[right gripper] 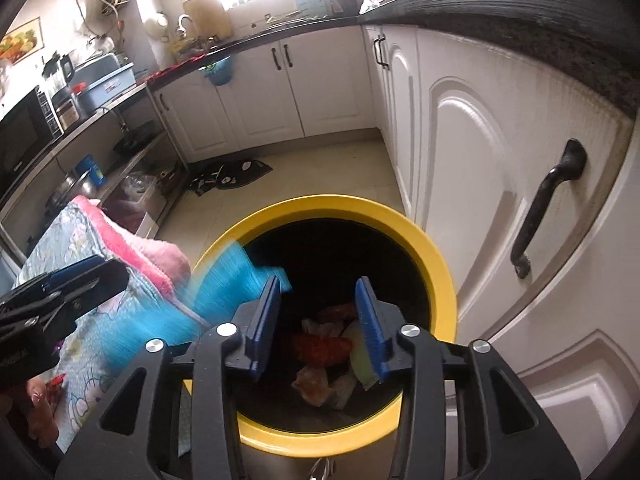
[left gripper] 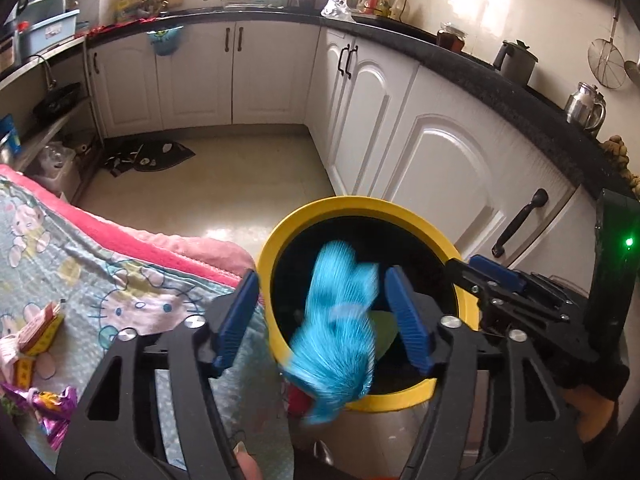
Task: Collect trash
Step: 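Open both tools to drop the candy tube and blue scrubber into the bin, then move both open tools back over the remaining wrappers on the bed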
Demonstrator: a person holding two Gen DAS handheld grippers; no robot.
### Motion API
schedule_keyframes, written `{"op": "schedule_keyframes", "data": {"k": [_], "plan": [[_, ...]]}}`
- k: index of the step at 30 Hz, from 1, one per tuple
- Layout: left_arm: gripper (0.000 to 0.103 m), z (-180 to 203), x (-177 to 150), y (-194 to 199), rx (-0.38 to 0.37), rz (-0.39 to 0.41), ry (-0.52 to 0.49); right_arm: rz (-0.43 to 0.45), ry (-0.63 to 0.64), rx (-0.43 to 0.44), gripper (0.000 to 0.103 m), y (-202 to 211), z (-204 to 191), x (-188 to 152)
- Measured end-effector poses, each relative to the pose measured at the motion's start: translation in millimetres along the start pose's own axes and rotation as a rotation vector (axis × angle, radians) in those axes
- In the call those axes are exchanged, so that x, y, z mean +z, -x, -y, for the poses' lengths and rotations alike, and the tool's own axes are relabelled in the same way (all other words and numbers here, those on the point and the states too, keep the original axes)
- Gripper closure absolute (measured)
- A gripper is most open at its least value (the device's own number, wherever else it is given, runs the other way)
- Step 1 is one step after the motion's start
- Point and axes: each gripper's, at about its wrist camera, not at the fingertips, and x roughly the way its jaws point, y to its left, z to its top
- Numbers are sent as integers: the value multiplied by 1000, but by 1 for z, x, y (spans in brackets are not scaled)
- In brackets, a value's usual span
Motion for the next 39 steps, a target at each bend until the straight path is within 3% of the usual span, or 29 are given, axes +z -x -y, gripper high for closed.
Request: {"op": "schedule_keyframes", "data": {"k": [6,11,21,39], "plan": [[21,-9,0,20,37,36,7,41,-3,8,50,12,0,5],[11,-21,0,46,78,85,25,84,18,32,42,29,-12,11],[11,-51,-5,98,170,174,80,164,89,123,34,68,-51,19],[11,-93,-26,169,270,275,140,197,226,256,34,103,-124,12]]}}
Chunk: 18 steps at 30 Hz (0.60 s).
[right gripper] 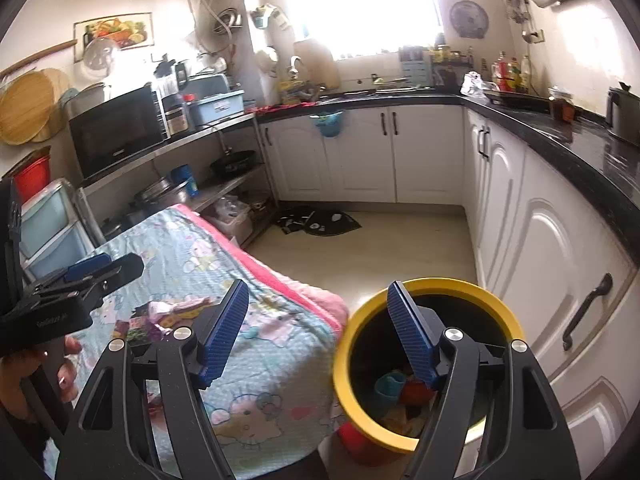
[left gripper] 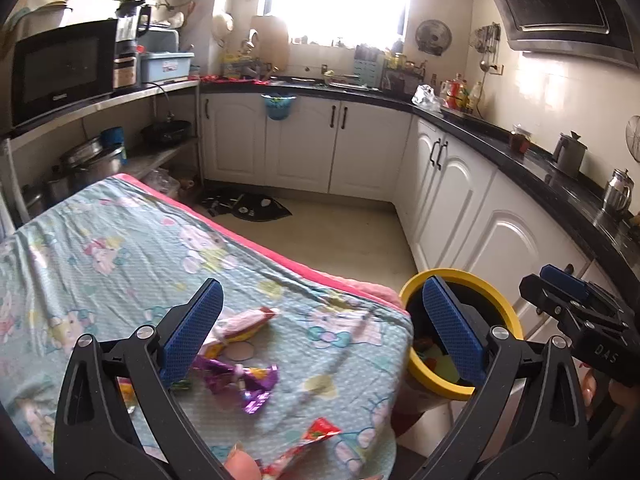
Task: Collect trash
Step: 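Move both open tools back over the remaining wrappers on the bed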
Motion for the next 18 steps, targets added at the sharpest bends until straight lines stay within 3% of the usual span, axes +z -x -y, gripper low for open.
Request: {"op": "schedule_keyframes", "data": {"k": [18], "plan": [[11,-65,-12,23,108,4,42,-72,139,136,33,-22,-65,-5]]}}
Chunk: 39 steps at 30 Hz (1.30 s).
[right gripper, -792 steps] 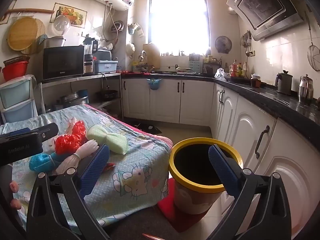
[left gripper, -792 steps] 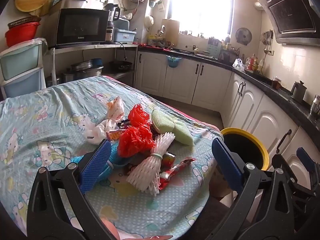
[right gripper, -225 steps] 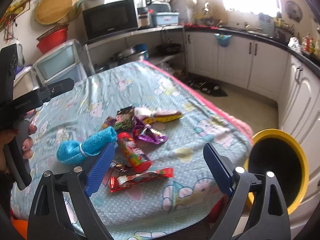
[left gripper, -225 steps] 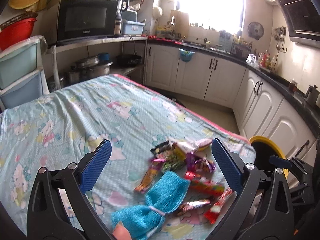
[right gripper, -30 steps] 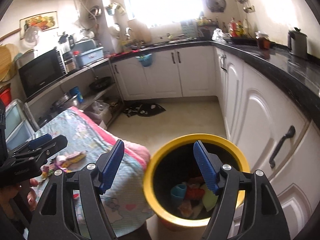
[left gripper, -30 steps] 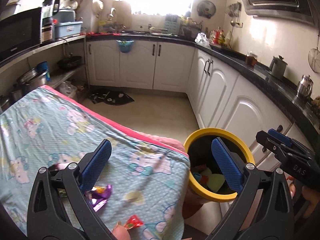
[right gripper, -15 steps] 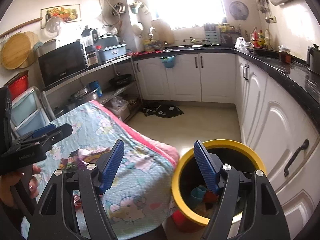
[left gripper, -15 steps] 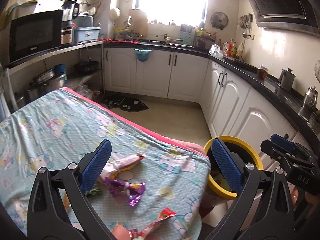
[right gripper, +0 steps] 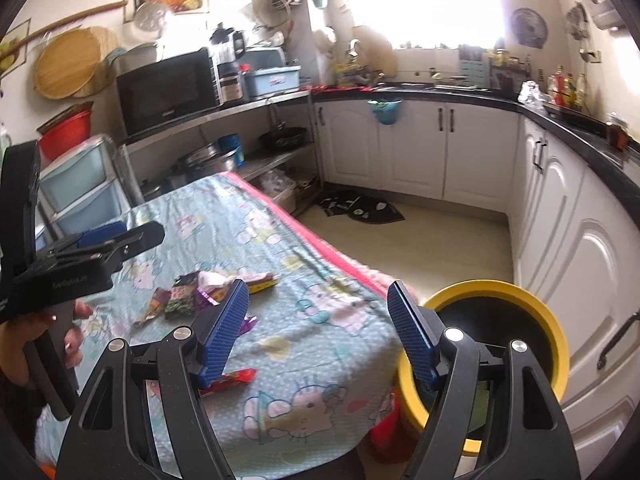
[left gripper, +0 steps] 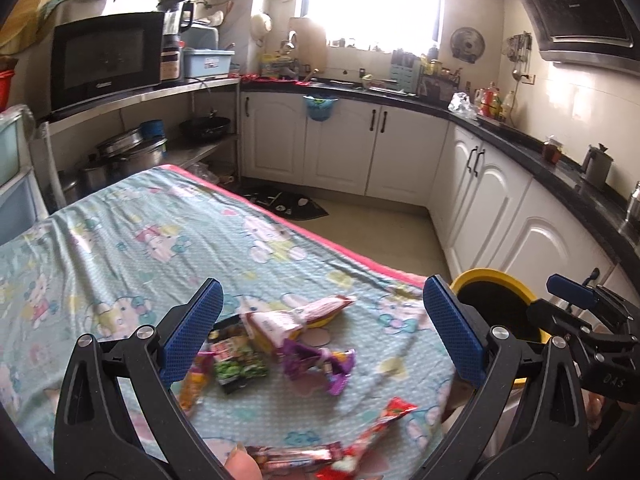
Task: Collect trash
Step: 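Move both open tools back over the remaining wrappers on the bed, then grasp the purple wrapper with right tool while left tool grasps the pink snack bag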
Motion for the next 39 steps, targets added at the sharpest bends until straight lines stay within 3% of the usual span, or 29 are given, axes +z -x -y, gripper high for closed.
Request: {"op": "schedule_keyframes", "data": {"k": [15,24,29,39], "plan": [[11,-64,-19,0,97,-53,34,-133,128,145,33,-58,-57,-10],[11,-90,-43,-15,123,-139,43,-229,181,201,33,-103,-76,-17],[21,-100,-57,-28,115,-196,49,-284,198,228,36,-127,-82,-19],[42,-113,-86,-63,77,-313,87,-384,260,256,57,-166,-96,-26]]}}
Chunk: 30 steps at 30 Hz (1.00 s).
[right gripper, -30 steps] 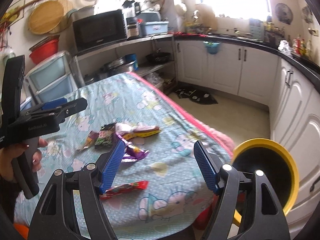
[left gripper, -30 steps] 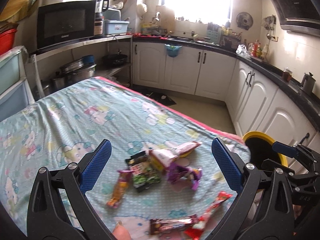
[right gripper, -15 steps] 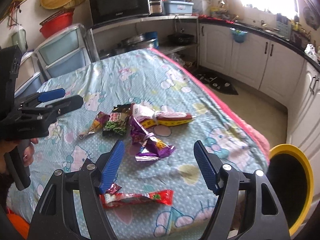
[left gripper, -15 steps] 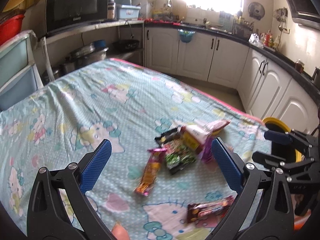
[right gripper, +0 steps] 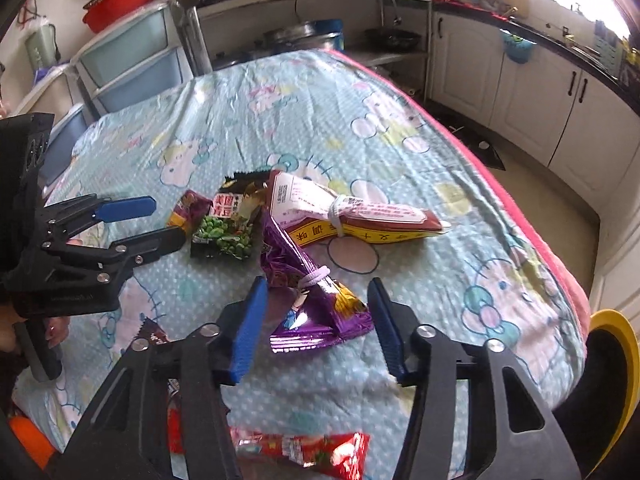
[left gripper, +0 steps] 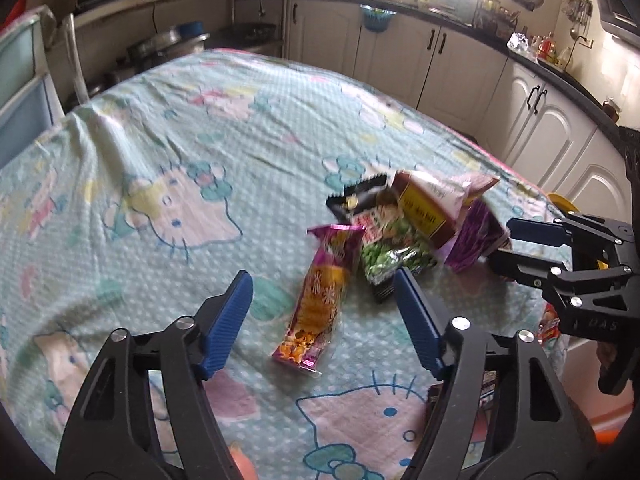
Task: Collect trash
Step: 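Grasp the purple wrapper with right tool while left tool grasps the pink snack bag, then carry the purple wrapper with right tool while left tool carries the pink snack bag to the bin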
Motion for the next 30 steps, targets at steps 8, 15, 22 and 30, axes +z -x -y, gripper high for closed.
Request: {"op": "schedule_keyframes", "data": {"k": [8,15,22,30], "plan": [[78,-5,-4,-10,7,-18,2,-14,1,-1,67,-6,1,0],[88,-8,-4,-6,-9,-19,-2,-1,12,-2,82,2,1,-3],[90,-1,-2,13,-23,24,-9,36,7,2,86,15,-2,-2],[91,24,13,39,-55,94,-52,106,-28,4,86,44,2,-5]]}}
